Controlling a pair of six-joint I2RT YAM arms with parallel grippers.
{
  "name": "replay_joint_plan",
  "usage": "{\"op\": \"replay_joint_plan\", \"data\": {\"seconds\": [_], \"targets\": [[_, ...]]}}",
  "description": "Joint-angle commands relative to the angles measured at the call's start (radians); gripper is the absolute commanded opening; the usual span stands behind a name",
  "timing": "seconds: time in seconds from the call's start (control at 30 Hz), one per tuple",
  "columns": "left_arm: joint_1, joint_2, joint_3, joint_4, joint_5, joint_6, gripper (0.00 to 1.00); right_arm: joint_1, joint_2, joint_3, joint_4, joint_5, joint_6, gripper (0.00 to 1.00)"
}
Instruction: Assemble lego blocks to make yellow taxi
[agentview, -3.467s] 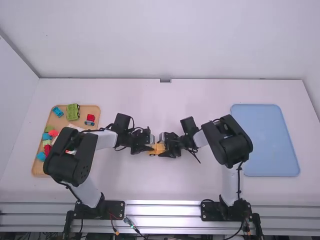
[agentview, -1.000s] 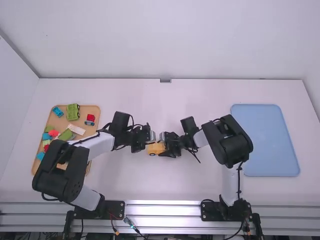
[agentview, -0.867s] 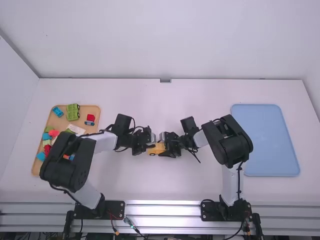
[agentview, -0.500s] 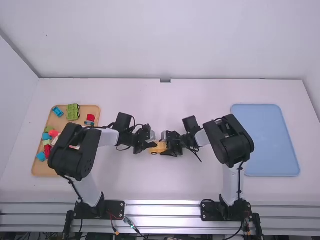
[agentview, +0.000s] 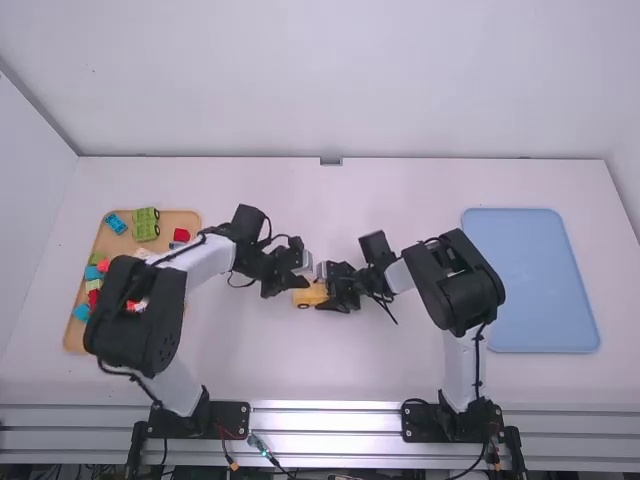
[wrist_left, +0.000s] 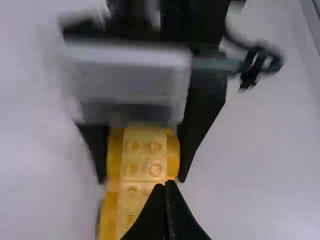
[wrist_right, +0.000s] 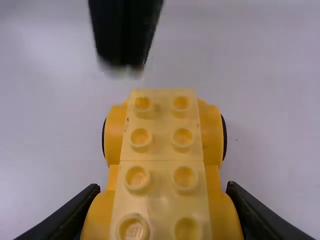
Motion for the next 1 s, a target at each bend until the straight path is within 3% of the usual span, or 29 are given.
{"op": "replay_joint_plan", "data": {"seconds": [0.0, 0.1, 0.13, 0.17, 0.23, 0.27, 0.3, 0.33, 0.37, 0.67, 0.73, 0.77, 0.9, 0.97], "targets": [[-0.004, -0.093, 0.064, -0.01, -0.092, 0.002, 0.02, -0.008, 0.013, 0.008, -0.014, 0.103, 0.032, 0.55], [0.003, -0.13, 0.072, 0.041, -0.184, -0.116, 0.04, -0.007, 0.013, 0.021, -0.031, 0.137, 0.032, 0.55], [0.011, -0.14, 0.072, 0.071, -0.234, -0.202, 0.16, -0.008, 0.013, 0.029, -0.045, 0.155, 0.031, 0.55], [0.014, -0.141, 0.072, 0.074, -0.247, -0.218, 0.2, -0.008, 0.013, 0.031, -0.05, 0.159, 0.032, 0.55], [0.034, -0.144, 0.072, 0.069, -0.322, -0.302, 0.52, -0.019, 0.013, 0.046, -0.09, 0.196, 0.022, 0.55], [0.035, -0.144, 0.072, 0.068, -0.326, -0.305, 0.54, -0.02, 0.013, 0.047, -0.094, 0.199, 0.019, 0.55], [0.043, -0.144, 0.071, 0.056, -0.332, -0.33, 0.71, -0.024, 0.013, 0.055, -0.128, 0.204, -0.006, 0.55], [0.051, -0.144, 0.071, 0.047, -0.329, -0.336, 0.77, -0.031, 0.013, 0.062, -0.157, 0.203, -0.03, 0.55], [0.057, -0.144, 0.071, 0.042, -0.328, -0.338, 0.99, -0.037, 0.013, 0.069, -0.184, 0.203, -0.051, 0.55], [0.09, -0.144, 0.065, 0.031, -0.321, -0.368, 0.99, -0.1, 0.013, 0.134, -0.391, 0.204, -0.166, 0.58], [0.091, -0.144, 0.065, 0.036, -0.33, -0.393, 0.99, -0.106, 0.013, 0.142, -0.409, 0.204, -0.169, 0.67], [0.095, -0.144, 0.065, 0.038, -0.336, -0.409, 0.99, -0.111, 0.013, 0.15, -0.43, 0.204, -0.18, 0.76], [0.098, -0.144, 0.065, 0.04, -0.34, -0.409, 0.99, -0.113, 0.013, 0.166, -0.472, 0.205, -0.188, 0.88], [0.097, -0.144, 0.065, 0.04, -0.34, -0.413, 0.99, -0.106, 0.013, 0.167, -0.473, 0.204, -0.189, 0.99]]}}
